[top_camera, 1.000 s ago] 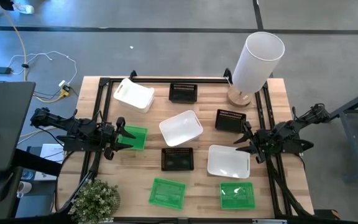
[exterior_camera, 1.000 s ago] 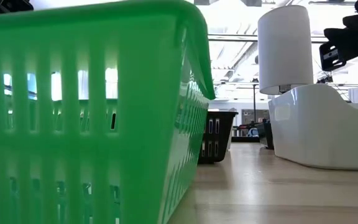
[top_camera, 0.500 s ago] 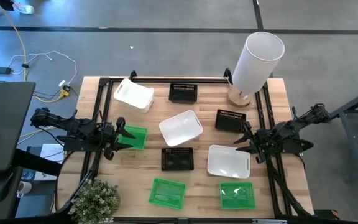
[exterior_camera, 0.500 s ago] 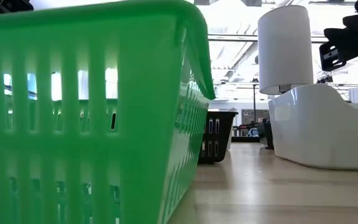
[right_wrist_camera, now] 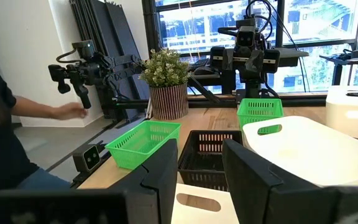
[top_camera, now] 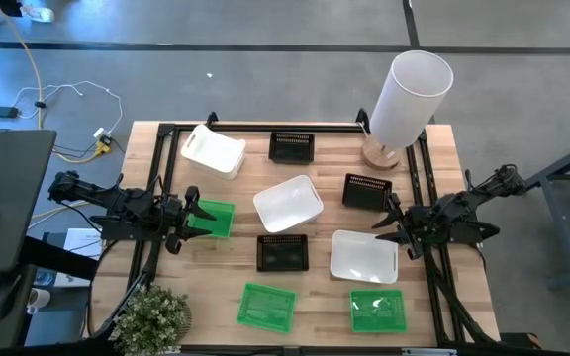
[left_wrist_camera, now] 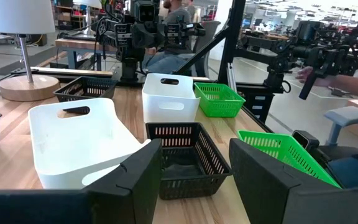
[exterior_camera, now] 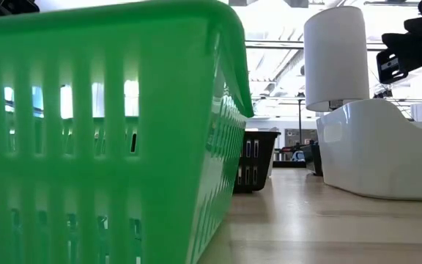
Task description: Stack baskets by color
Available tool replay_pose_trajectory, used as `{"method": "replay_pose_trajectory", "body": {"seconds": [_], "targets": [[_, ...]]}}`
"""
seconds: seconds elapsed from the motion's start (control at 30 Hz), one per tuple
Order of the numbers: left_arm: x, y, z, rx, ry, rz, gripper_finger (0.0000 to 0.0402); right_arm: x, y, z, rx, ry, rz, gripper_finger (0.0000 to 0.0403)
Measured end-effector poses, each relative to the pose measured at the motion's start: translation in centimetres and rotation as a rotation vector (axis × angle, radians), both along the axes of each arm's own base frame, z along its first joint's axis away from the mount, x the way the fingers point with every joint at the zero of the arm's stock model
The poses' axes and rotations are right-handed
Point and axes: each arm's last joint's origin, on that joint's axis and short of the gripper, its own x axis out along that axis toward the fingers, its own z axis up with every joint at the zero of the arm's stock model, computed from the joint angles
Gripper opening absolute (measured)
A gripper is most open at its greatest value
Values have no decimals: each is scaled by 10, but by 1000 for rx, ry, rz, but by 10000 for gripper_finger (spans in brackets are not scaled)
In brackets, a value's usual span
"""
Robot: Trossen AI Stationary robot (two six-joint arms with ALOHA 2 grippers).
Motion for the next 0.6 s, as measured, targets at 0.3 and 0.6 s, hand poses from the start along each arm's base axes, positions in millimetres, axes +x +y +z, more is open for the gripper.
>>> {"method": "replay_pose_trajectory", "body": {"seconds": [0.3, 0.6], "targets": [[0, 0, 1, 58, -19, -4, 177, 0, 0, 0, 0, 0, 0, 116], [0, 0, 2, 119, -24, 2, 177, 0, 0, 0, 1, 0, -10, 116]]}}
